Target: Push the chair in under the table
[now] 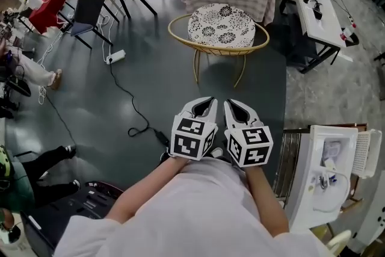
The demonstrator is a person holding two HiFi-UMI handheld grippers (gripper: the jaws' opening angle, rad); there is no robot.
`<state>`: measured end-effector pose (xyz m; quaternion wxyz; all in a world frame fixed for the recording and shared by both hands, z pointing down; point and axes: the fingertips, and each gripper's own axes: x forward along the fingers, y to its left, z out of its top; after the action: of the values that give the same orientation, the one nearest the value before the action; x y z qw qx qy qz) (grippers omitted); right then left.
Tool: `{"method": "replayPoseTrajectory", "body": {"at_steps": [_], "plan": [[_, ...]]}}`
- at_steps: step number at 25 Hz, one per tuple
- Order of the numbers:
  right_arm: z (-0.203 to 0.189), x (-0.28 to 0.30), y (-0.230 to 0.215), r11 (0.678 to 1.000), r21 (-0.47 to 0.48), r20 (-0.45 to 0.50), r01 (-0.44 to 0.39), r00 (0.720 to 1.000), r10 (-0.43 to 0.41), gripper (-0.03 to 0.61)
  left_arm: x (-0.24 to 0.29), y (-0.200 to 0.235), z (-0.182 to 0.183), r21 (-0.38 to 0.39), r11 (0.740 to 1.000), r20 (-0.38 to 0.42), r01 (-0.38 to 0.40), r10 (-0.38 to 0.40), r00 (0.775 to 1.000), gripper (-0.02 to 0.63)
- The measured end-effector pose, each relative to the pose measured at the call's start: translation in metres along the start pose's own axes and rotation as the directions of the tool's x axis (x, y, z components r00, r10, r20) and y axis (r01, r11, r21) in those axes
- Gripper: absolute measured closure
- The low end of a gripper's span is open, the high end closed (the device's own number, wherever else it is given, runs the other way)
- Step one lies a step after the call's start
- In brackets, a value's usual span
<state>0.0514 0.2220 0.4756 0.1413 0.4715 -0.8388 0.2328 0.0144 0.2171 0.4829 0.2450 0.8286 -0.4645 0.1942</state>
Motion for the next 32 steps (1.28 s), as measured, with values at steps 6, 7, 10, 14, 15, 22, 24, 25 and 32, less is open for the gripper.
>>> {"method": "replayPoseTrajectory", "body": {"at_steps": [6, 7, 10, 14, 15, 22, 24, 25, 32], "plan": [[0.009, 0.027, -0.012, 1.000, -0.025, -0.022, 0.010, 1.000, -0.011, 0.574, 0.022, 0.018, 0.015, -0.007, 1.000, 0.003, 0.014, -0.014, 1.000, 0.609], [0.012, 0.033, -0.014, 1.000, -0.028, -0.025, 0.012, 1.000, -0.013, 0.574, 0.027, 0.021, 0.019, -0.007, 1.000, 0.002, 0.017, -0.017, 1.000, 0.609], [0.020, 0.050, -0.021, 0.999, -0.042, -0.041, 0.016, 0.999, -0.018, 0.574, 0.043, 0.032, 0.030, -0.001, 1.000, -0.007, 0.023, -0.023, 1.000, 0.609], [0.027, 0.069, -0.032, 0.998, -0.059, -0.058, 0.021, 0.998, -0.025, 0.574, 0.061, 0.045, 0.041, 0.006, 1.000, -0.022, 0.027, -0.027, 0.999, 0.609], [0.029, 0.073, -0.035, 0.998, -0.064, -0.063, 0.023, 0.998, -0.027, 0.574, 0.065, 0.047, 0.043, 0.009, 1.000, -0.028, 0.028, -0.028, 0.999, 0.609], [0.038, 0.095, -0.051, 0.990, -0.140, -0.109, 0.034, 0.993, -0.049, 0.574, 0.087, 0.066, 0.056, 0.088, 0.996, -0.065, 0.030, -0.024, 0.998, 0.607], [0.039, 0.103, -0.056, 0.986, -0.164, -0.124, 0.034, 0.991, -0.054, 0.574, 0.094, 0.074, 0.059, 0.113, 0.993, -0.076, 0.026, -0.017, 0.997, 0.607], [0.040, 0.106, -0.059, 0.984, -0.176, -0.131, 0.034, 0.990, -0.058, 0.574, 0.097, 0.078, 0.059, 0.122, 0.992, -0.084, 0.025, -0.015, 0.996, 0.607], [0.049, 0.130, -0.074, 0.954, -0.298, -0.181, 0.031, 0.979, -0.089, 0.572, 0.113, 0.109, 0.060, 0.202, 0.979, -0.129, 0.036, -0.010, 0.992, 0.606]]}}
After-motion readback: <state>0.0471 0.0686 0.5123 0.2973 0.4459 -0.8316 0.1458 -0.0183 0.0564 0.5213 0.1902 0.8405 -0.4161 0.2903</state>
